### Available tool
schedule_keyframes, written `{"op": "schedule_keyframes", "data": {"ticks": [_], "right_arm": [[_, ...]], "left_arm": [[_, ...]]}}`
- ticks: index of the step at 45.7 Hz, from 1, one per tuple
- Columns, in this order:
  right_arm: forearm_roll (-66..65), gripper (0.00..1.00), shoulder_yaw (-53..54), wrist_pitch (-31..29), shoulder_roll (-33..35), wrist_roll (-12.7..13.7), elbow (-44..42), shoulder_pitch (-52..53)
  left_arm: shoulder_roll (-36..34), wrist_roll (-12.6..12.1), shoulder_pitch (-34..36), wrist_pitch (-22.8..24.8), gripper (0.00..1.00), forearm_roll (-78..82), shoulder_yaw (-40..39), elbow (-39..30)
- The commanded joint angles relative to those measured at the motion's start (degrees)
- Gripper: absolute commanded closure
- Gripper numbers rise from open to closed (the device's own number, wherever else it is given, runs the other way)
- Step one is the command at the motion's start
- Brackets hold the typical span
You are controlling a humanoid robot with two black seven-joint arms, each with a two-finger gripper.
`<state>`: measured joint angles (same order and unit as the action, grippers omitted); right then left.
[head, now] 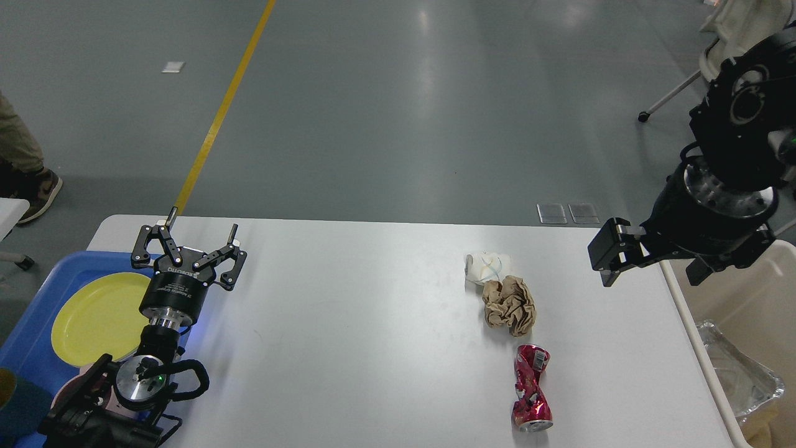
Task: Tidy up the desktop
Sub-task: 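Move the right gripper over the crumpled brown paper wad, then lower the right gripper onto the brown paper wad and grasp it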
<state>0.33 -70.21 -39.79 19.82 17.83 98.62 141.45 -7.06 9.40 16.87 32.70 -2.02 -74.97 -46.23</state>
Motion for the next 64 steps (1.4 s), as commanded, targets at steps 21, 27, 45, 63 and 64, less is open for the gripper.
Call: {"op": "schedule_keyframes", "data": {"ticks": [21, 27, 45, 63, 64], "right_arm": [[-0.07, 0.0, 1.92, 5.24, -1.27, 0.1, -2.72, -3.01], [-0.07, 0.0, 4.91, 9.37, -1.71, 0.28, -8.69, -11.8], [-0.07, 0.0, 15.28, 12.54, -10.32, 0.54, -40.59, -46.07], [-1.04, 0.0, 19.67, 15.0, -21.4, 0.45, -67.15, -67.88], [-1.04, 0.0, 19.94, 15.27, -21.57, 0.45, -67.76, -68.5]], "left_arm": [[0.03, 0.0, 0.0, 0.0, 0.04, 0.0, 0.0, 0.0], [0.03, 0.0, 0.0, 0.0, 0.04, 0.0, 0.0, 0.0], [0.03, 0.0, 0.0, 0.0, 0.04, 0.0, 0.0, 0.0], [0.03, 0.0, 0.0, 0.0, 0.04, 0.0, 0.0, 0.0], [0.03, 0.0, 0.0, 0.0, 0.04, 0.0, 0.0, 0.0]]}}
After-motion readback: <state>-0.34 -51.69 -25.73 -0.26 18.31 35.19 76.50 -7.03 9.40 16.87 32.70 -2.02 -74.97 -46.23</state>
